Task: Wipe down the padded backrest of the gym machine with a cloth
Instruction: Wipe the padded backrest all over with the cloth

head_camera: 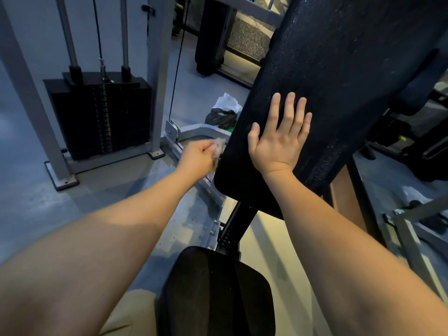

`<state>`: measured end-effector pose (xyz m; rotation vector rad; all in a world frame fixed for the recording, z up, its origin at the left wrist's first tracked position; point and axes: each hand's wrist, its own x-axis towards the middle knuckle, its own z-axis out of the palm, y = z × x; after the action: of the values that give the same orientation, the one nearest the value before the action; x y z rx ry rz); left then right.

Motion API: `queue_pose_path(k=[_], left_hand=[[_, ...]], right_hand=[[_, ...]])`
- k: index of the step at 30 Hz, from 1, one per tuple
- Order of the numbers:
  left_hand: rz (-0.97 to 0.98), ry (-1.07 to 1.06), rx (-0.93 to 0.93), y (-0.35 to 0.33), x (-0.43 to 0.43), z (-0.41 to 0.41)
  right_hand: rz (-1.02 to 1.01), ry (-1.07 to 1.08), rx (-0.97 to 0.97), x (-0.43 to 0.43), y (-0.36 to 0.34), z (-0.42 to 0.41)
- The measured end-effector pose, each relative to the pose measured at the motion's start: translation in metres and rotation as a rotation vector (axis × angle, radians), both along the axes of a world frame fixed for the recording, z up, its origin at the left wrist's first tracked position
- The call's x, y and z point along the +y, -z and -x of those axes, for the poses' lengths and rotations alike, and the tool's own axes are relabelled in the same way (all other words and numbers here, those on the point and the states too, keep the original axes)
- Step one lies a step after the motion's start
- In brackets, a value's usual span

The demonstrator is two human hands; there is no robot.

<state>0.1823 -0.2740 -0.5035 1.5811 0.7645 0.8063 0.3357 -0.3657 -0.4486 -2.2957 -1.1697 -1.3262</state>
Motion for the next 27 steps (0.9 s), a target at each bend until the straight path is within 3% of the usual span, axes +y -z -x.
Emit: queue_pose_path(k=[2, 4, 7, 10, 12, 16, 21, 24, 27], left_hand=[[-0.135, -0.011, -0.095, -0.035, 0.001, -0.014], [-0.208, 0.029, -0.078, -0.046, -0.007, -0.021], [-0.224, 0.086, 0.099, -0.024, -0.012, -0.006], [-0.293, 0.188, 0.426, -0.018, -0.014, 0.014], [-0.335, 0.189, 0.5, -0.026, -0.018, 0.023], [-0.164, 0.018, 0.28, -0.048, -0.032, 0.034], [0.004, -0.048, 0.068, -0.064, -0.041, 0.036], [0.062, -0.024, -0.003, -0.075, -0.052, 0.035], [0.161, 0.052, -0.112, -0.08, -0.062, 0.029]], right_hand=[[0.018, -0.002, 0.002, 0.0, -0.001, -0.001], [0.052, 0.005, 0.024, 0.0, -0.002, -0.002], [0.101, 0.002, 0.066, -0.002, -0.002, -0.001], [0.118, -0.01, 0.094, -0.006, -0.005, 0.002], [0.145, -0.021, 0.101, -0.01, -0.007, 0.004], [0.25, -0.025, 0.173, -0.02, -0.018, 0.005], [0.281, -0.056, 0.247, -0.028, -0.038, 0.021], [0.173, -0.244, 0.347, -0.047, -0.041, 0.039], [0.122, -0.556, 0.701, -0.081, -0.029, 0.061]])
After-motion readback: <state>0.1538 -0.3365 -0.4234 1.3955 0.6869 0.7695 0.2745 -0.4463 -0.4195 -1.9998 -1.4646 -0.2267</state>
